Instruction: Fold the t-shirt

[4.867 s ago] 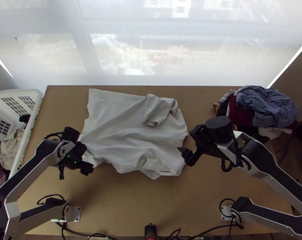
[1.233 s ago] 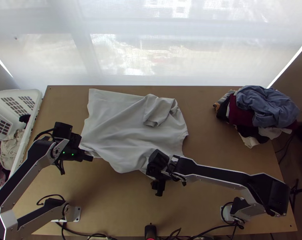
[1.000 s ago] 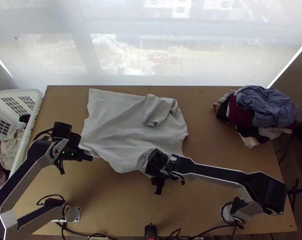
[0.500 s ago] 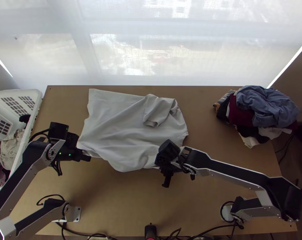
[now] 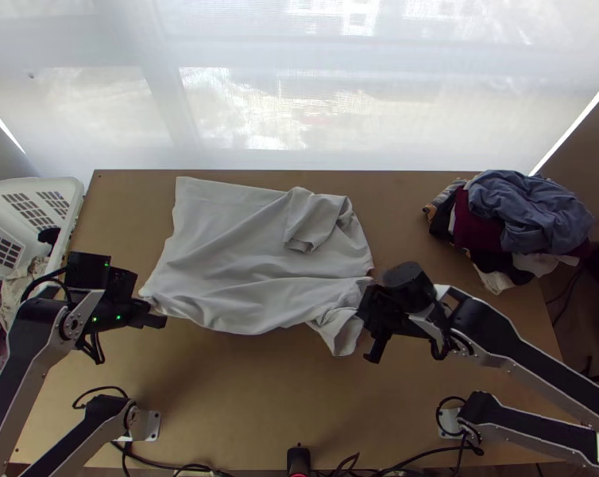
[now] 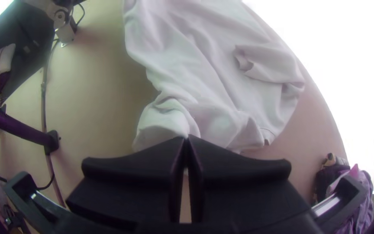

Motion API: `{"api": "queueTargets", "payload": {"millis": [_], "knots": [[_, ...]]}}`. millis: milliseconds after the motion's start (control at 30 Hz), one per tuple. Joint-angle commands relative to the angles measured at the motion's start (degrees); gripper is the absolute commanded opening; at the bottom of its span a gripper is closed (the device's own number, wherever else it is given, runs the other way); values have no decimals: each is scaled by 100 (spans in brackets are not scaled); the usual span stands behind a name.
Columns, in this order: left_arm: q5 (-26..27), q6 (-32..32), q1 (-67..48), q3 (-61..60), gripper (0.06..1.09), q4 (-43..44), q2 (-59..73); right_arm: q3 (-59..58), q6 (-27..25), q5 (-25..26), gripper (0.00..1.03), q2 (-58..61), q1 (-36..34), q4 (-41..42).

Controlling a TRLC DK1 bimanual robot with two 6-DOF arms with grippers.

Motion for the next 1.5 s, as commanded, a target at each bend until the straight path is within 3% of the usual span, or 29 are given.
{"api": "queueTargets", "payload": {"millis": [0,500,1000,1267,1400,1467], "knots": [[-11,141,20,244,9,-405,-615,155,-51,148,3,-1042,-266,-542],[-19,466,231,939,9,-1266,-1283,981,-253,623,3,-2378,-371,-1192],[-11,791,284,1730,9,-2295,-1907,2361,-324,605,3,-2466,-248,-1825],[-2,1055,258,1422,9,-2444,-2109,2106,133,280,3,-2483,692,-3170],[-2,1099,266,1185,9,-2365,-2083,1667,432,-54,3,-2598,1018,-3451],[-2,1072,284,1035,16,-2356,-2109,1491,555,-195,3,-2615,1088,-3495]]}}
